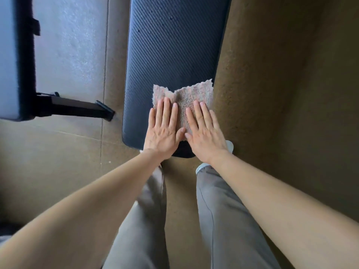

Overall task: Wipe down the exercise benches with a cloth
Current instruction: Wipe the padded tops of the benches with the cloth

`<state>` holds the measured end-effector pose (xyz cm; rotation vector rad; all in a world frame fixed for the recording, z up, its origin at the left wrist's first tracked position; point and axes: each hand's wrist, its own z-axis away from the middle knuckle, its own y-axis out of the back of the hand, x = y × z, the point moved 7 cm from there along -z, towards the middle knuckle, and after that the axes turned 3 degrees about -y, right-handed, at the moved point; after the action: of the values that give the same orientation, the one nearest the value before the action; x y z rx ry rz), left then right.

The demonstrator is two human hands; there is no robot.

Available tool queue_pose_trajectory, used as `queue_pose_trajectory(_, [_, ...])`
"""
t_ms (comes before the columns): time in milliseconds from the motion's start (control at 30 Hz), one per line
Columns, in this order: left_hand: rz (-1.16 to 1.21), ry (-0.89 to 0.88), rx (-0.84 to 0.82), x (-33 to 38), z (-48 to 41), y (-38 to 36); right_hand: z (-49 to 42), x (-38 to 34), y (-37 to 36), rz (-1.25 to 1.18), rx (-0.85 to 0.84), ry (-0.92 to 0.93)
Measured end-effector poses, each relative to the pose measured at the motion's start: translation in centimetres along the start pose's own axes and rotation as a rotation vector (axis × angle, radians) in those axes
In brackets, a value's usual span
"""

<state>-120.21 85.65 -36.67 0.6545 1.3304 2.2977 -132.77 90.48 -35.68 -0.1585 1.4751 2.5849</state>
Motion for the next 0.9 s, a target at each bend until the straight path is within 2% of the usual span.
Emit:
queue_pose_trajectory(200, [0.031, 0.189, -0.092, 3.6, 5.3, -4.0, 4.1, -0.1, -1.9, 0.037, -0.101, 0.133])
queue_pose_trajectory(333, [0.057, 0.182, -0.067, 3.5, 5.8, -4.1, 3.6, -0.1, -1.5, 0.068, -0.092, 0.189])
queue_pose_trajectory(500, [0.076, 0.269, -0.002, -2.1, 2.6, -1.1, -1.0, -1.2, 0.9, 0.175, -0.082, 0.291])
queue_pose_trajectory(700, [0.076, 0.302, 0.07, -10.6, -2.1, 3.0, -11.6, -5.4, 6.5, 0.239, -0.027, 0.331])
queue_pose_trajectory(900, [0.185, 0.402, 0.077, -14.6, -1.6, 2.9, -15.8, -9.0, 7.7, 0.324, -0.051, 0.365])
